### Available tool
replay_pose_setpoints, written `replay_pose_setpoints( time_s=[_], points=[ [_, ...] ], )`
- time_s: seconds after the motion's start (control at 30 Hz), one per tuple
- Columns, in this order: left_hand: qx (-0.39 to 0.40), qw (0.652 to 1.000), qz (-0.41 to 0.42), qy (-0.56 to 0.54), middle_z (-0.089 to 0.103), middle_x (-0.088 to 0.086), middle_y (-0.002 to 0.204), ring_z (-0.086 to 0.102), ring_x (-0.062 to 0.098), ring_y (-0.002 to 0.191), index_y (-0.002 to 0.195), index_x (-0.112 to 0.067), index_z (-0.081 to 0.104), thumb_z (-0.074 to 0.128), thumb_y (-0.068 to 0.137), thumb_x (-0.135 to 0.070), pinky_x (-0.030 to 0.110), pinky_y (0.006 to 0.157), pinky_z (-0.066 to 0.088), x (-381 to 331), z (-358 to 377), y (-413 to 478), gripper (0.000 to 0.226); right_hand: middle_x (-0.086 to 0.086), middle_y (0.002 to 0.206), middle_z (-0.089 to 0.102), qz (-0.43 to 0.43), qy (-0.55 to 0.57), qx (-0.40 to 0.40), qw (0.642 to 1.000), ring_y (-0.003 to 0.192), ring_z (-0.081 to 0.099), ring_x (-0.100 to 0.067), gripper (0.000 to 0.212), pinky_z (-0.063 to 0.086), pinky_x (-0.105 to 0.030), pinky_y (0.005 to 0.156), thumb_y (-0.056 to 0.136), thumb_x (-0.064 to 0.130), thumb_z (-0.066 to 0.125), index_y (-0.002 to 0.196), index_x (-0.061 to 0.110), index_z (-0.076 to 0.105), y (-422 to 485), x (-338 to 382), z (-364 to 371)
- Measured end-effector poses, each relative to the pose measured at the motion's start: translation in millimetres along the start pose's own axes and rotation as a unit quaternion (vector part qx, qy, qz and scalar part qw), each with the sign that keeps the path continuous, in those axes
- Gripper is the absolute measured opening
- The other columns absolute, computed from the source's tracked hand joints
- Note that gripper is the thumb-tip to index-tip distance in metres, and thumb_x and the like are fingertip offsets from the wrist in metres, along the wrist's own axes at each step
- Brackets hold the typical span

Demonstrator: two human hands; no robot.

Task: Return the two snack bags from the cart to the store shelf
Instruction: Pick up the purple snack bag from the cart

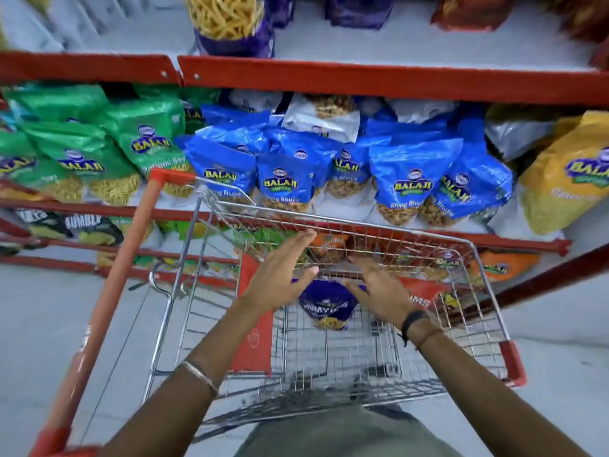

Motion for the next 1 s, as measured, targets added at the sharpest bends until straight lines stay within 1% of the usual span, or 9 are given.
replay_pose_setpoints(
  time_s=[0.13,0.2,0.27,0.47,0.67,0.77,0.83,0.9,1.0],
  points=[
    [0.187,0.973,-0.089,0.099,0.023,0.008,0.155,0.024,0.023,0.142,0.145,-0.017,0.018,0.052,0.088,-0.040,0.045,0.115,0.029,54,64,-5,0.070,-0.013,0.141,0.047,0.051,-0.115,0.106,0.986,0.121,0.051,-0.031,0.057,0.041,-0.040,0.099,0.091,0.037,0.051,0.139,0.011,0.034,13,-31,47],
    [0.252,0.951,-0.125,0.125,0.027,0.011,0.153,0.028,0.029,0.140,0.143,-0.014,0.022,0.056,0.086,-0.033,0.048,0.112,0.035,73,86,-12,0.069,-0.010,0.135,0.053,0.037,-0.171,0.112,0.978,0.121,0.050,-0.027,0.046,0.034,-0.039,0.102,0.090,0.028,0.052,0.133,0.013,0.042,21,-35,59],
    [0.273,0.942,-0.127,0.150,0.035,0.011,0.150,0.036,0.029,0.135,0.141,-0.014,0.028,0.055,0.086,-0.024,0.047,0.108,0.039,80,97,-12,0.063,-0.006,0.129,0.060,0.015,-0.218,0.090,0.972,0.120,0.051,-0.024,0.036,0.030,-0.040,0.105,0.090,0.020,0.051,0.126,0.016,0.052,30,-33,60],
    [0.248,0.933,-0.148,0.216,0.059,0.007,0.128,0.053,0.027,0.118,0.126,-0.018,0.050,0.055,0.084,-0.018,0.044,0.100,0.044,94,107,5,0.042,-0.002,0.117,0.066,0.012,-0.303,0.080,0.950,0.114,0.054,-0.021,0.027,0.025,-0.045,0.112,0.089,0.019,0.056,0.116,0.019,0.058,43,-40,64],
    [0.251,0.929,-0.174,0.209,0.067,0.018,0.110,0.061,0.036,0.105,0.120,-0.016,0.060,0.053,0.089,-0.018,0.043,0.090,0.051,96,104,3,0.032,-0.001,0.108,0.069,-0.016,-0.313,0.061,0.948,0.112,0.055,-0.021,0.015,0.012,-0.046,0.117,0.091,0.025,0.054,0.100,0.020,0.066,41,-30,54],
    [0.206,0.945,-0.175,0.185,0.068,0.018,0.102,0.062,0.036,0.100,0.117,-0.020,0.062,0.052,0.090,-0.017,0.044,0.085,0.053,88,86,0,0.029,-0.002,0.115,0.066,-0.033,-0.296,0.057,0.953,0.117,0.054,-0.022,0.021,0.011,-0.044,0.117,0.092,0.027,0.050,0.105,0.020,0.065,31,-24,42],
    [0.171,0.956,-0.167,0.167,0.070,0.015,0.097,0.065,0.034,0.096,0.111,-0.019,0.065,0.054,0.089,-0.019,0.042,0.081,0.056,80,65,2,0.024,-0.005,0.128,0.058,-0.049,-0.267,0.046,0.961,0.125,0.047,-0.022,0.025,0.017,-0.043,0.116,0.092,0.029,0.050,0.111,0.019,0.063,24,-13,26],
    [0.142,0.965,-0.156,0.154,0.072,0.014,0.094,0.066,0.032,0.092,0.105,-0.016,0.068,0.057,0.088,-0.022,0.038,0.075,0.055,67,36,8,0.021,-0.003,0.131,0.055,-0.059,-0.202,0.013,0.978,0.121,0.050,-0.022,0.028,0.031,-0.039,0.108,0.093,0.032,0.048,0.115,0.018,0.060,17,1,-1],
    [0.110,0.978,-0.130,0.120,0.073,0.013,0.092,0.065,0.031,0.090,0.098,-0.015,0.070,0.062,0.084,-0.025,0.039,0.076,0.055,44,-13,18,0.019,0.000,0.106,0.068,-0.064,-0.098,-0.037,0.992,0.096,0.064,-0.020,0.021,0.045,-0.029,0.077,0.094,0.033,0.047,0.106,0.023,0.062,8,19,-47]
  ],
)
Point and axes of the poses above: each hand's wrist, its own y-axis towards the middle knuckle, its own z-axis out of the palm, x = y × z, the point moved 9 cm from there along y, towards the middle knuckle
